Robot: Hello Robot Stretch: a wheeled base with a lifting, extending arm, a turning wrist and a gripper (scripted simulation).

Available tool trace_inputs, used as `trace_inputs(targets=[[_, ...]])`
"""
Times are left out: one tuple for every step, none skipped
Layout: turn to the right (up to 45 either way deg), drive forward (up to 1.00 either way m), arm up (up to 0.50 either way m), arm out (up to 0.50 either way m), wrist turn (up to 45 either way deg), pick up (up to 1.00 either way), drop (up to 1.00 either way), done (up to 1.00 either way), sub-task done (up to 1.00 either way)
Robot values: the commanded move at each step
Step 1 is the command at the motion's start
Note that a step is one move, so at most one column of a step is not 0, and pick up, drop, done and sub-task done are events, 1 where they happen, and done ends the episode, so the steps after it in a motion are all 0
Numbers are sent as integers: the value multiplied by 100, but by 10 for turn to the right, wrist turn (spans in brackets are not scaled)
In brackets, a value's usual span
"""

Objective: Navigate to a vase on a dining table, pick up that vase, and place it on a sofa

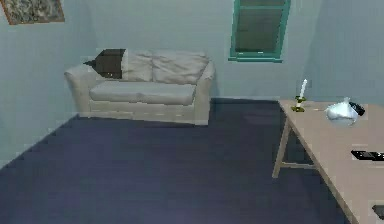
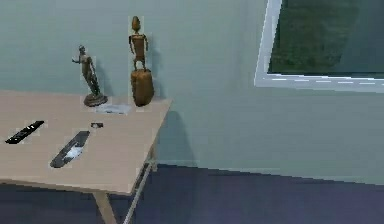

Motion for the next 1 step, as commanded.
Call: trace_inputs(targets=[[60, 0, 0, 0, 0, 0, 0, 0, 0]])
